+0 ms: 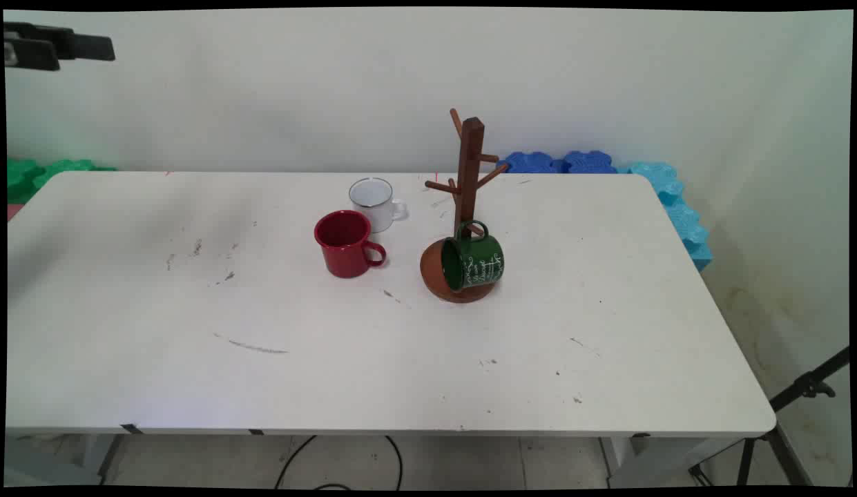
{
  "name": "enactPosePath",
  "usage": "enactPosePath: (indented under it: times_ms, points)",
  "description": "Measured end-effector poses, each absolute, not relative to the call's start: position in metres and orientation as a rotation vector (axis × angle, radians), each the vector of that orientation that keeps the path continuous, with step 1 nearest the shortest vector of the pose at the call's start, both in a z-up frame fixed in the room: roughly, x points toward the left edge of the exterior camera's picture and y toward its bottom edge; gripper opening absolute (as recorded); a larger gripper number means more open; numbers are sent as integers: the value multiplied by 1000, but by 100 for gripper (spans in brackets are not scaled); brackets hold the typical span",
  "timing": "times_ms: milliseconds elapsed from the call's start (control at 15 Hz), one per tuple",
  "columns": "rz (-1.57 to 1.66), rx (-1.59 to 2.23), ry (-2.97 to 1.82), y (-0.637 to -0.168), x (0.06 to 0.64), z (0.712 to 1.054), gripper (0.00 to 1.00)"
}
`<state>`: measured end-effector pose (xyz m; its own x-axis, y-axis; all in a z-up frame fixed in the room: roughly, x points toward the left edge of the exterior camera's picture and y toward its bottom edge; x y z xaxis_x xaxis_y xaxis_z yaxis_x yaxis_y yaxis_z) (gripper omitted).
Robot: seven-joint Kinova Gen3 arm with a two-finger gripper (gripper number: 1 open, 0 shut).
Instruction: Pick up the green mug from the rack
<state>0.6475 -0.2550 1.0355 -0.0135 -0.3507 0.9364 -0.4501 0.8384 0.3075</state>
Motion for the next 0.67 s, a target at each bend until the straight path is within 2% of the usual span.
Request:
enactPosePath:
  times_ms: [667]
  points:
    - [180, 621, -1710, -265, 610, 1031, 100]
